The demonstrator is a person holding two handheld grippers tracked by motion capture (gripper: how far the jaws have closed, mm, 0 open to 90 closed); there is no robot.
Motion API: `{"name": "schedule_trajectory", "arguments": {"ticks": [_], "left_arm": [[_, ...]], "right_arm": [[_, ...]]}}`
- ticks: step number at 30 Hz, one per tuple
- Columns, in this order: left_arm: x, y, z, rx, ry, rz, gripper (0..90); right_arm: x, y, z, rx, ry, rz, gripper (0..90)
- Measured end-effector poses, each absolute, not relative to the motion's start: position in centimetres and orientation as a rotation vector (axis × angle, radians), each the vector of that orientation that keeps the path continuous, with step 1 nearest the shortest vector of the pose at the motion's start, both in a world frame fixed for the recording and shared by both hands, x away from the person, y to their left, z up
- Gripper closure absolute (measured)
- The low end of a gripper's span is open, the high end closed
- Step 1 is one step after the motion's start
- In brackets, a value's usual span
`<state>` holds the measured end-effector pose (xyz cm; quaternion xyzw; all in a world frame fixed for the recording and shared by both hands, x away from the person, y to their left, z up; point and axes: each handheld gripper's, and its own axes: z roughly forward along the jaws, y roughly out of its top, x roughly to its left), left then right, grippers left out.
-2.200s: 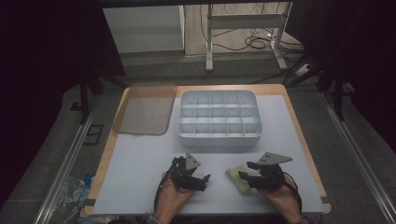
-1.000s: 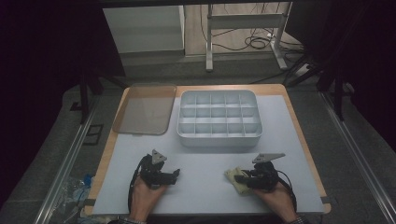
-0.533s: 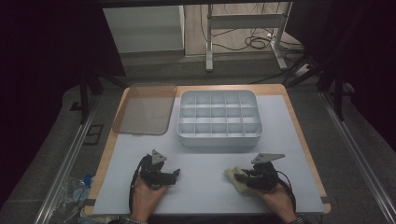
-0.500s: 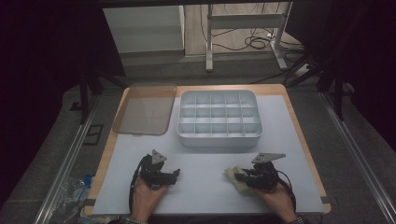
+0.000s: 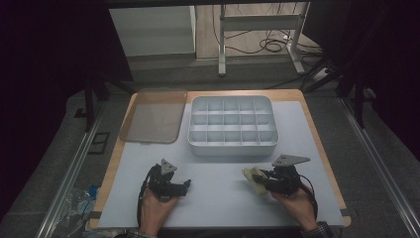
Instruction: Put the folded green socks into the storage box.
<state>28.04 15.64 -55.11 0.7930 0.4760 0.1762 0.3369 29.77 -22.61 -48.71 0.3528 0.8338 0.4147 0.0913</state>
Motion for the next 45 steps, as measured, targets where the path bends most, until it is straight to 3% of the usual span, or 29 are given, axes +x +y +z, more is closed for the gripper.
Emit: {"name": "schedule_trajectory", "arguments": {"ticks": [45], "left_arm": [[28.0,15.6,-55.1,2.061,1.243,0.462,6.3]], "right_arm": [[34.7,-23.3,-41.6,1.029,2.300,1.237,70.3]]}}
